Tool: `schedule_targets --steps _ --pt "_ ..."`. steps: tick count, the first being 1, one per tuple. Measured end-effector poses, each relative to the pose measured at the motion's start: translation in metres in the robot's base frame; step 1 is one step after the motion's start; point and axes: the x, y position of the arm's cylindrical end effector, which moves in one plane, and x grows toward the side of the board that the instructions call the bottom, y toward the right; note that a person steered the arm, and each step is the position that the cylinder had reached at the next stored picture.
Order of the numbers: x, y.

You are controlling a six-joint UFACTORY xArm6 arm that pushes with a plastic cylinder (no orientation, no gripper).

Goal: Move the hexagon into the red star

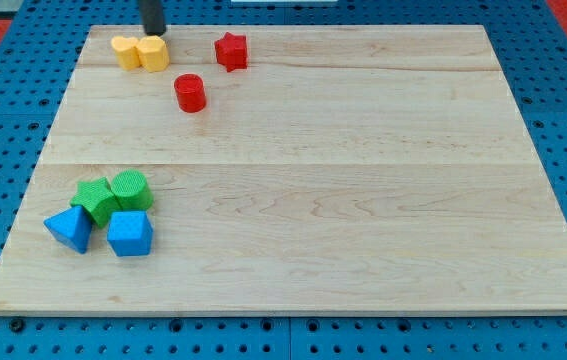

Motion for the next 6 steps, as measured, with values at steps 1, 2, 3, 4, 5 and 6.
schedule_targets --steps 1,2,3,4,5,6 --pt "0.042 -0.014" --pt "0.056 -0.014" --pt "0.068 0.039" --pt "0.065 0.060" --pt "0.103 0.068" --pt "0.124 0.048"
